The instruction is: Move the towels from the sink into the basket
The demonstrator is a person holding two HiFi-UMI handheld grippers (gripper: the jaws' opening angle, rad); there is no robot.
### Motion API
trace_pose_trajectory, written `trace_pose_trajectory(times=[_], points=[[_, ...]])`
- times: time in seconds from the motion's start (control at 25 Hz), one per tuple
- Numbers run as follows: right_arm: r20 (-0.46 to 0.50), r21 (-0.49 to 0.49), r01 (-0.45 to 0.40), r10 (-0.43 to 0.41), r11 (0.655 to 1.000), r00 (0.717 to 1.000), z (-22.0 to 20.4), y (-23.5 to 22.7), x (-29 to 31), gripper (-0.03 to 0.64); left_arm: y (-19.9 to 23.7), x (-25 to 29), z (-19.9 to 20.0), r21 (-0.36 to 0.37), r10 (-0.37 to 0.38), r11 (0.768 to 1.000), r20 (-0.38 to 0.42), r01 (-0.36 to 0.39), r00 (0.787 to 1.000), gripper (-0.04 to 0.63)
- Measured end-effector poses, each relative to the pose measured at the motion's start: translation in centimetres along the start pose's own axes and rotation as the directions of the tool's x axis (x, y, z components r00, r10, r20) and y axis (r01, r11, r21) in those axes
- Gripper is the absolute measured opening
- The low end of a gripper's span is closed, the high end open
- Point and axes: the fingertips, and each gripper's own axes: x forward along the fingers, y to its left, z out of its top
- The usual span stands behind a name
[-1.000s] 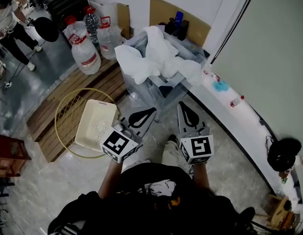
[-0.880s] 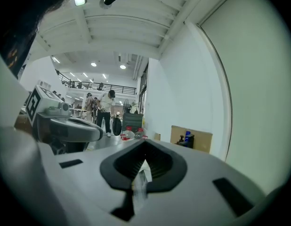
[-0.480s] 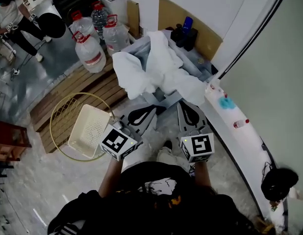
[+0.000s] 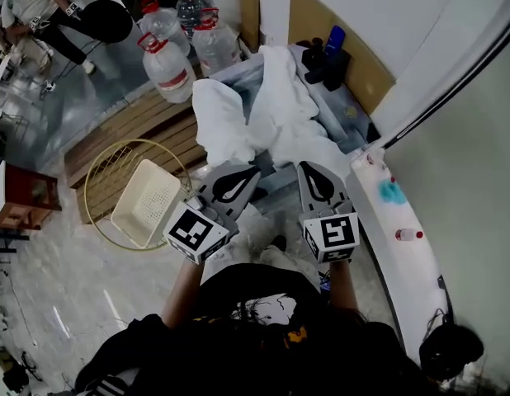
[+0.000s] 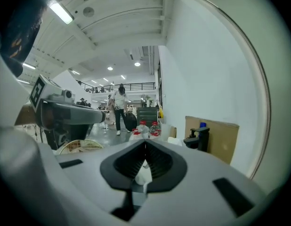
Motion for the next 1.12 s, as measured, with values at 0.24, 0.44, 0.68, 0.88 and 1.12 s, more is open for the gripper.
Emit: trace_pose_trajectory(times=[0.24,0.44,0.68,0.88,1.12], points=[[-0.036,-0.003,-0.042,0.041,0.999,0.998,-1.7,-1.6,2.4,0.005,1.4,1.3,-0.5,0.015,0.068,0.998,-0.041,-0.068,0.997,0.005],[-0.062,-0.023,-0.026,0.024,0.999,0.998,-2.8,-3.3,4.7,0.006,3.2,2.2,-1.3,0.004,0.068,0.998,-0.062,-0.068,0.996,0.005],[-0.146,-0.045,-0.004,-0.003,0.999,0.989,-5.3,-5.3,9.8,0.006,7.1,4.1,-1.8,0.008,0.044,0.999,-0.068,-0.044,0.997,0.005],[-0.260,-0.075,0.026,-0.045,0.997,0.965,-8.6,-7.2,16.9,0.190,11.3,5.2,-2.7,0.008,0.010,1.000,-0.086,-0.010,0.996,0.005],[-0.424,-0.102,0.137,-0.167,0.985,0.890,-13.7,-11.1,26.6,0.316,16.8,5.5,-4.2,-0.012,-0.027,1.000,-0.119,0.025,0.993,0.005]])
